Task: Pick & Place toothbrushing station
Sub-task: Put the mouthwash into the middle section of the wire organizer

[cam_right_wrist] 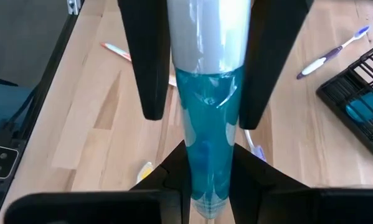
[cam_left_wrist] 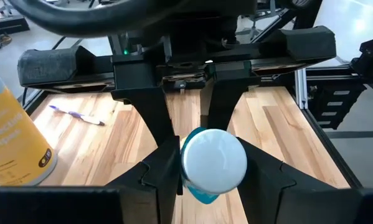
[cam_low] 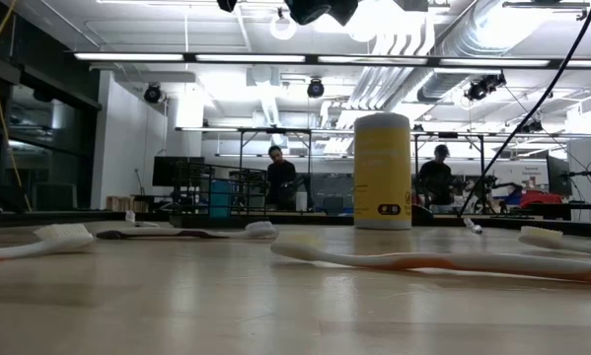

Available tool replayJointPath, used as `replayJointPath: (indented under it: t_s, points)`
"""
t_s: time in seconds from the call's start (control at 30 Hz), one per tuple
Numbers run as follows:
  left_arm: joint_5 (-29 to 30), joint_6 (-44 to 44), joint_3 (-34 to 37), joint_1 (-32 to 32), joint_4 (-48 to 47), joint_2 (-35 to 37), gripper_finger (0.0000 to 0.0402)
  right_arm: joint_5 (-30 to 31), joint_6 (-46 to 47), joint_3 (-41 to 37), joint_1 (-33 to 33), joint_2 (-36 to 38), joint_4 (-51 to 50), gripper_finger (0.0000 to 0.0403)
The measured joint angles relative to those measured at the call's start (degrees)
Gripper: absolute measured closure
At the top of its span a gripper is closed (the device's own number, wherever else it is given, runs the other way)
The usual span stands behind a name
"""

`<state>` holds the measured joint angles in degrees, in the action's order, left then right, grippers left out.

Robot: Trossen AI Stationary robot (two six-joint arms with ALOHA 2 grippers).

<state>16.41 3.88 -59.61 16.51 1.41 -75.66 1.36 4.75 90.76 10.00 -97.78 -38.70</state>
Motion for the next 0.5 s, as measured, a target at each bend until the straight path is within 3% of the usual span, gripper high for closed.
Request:
replayJointPath:
  t_s: [0.5]
  points:
    - [1.8,-1.1,0.0,0.0,-0.2,0.0,0.0271,0.0,0.3,0.0,0.0,0.0,-0.5,0.0338]
